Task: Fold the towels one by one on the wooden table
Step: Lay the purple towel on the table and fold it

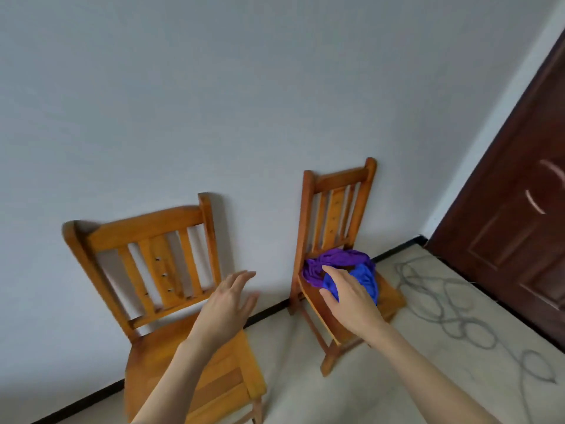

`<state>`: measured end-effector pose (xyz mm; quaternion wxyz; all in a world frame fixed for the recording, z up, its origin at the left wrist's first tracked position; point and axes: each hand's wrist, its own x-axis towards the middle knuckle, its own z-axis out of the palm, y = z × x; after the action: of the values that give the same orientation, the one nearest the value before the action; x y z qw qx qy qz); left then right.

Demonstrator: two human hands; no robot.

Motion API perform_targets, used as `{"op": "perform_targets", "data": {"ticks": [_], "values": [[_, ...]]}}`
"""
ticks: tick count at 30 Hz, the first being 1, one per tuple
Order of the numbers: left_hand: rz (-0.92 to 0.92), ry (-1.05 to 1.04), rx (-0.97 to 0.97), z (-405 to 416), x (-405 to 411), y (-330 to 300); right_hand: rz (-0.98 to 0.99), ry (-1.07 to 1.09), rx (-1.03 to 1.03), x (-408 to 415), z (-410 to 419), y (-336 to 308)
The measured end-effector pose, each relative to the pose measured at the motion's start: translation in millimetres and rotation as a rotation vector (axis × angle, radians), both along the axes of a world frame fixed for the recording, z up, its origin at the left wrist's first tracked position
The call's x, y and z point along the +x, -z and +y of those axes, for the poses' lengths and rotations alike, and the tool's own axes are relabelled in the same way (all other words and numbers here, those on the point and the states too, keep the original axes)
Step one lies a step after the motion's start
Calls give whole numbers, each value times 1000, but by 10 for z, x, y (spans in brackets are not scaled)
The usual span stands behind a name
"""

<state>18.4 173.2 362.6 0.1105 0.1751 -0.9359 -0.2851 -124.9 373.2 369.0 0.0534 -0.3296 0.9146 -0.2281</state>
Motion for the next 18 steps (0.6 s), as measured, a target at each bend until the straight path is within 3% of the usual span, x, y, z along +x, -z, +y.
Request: {"op": "perform_targets", "data": {"ticks": [11, 18], "values": [[-213, 246, 88, 327, -2173, 492, -146, 272, 50, -1686, 669, 390], [-334, 208, 110, 402, -3341, 1055, -199, 205, 109, -2966, 772, 941]]}}
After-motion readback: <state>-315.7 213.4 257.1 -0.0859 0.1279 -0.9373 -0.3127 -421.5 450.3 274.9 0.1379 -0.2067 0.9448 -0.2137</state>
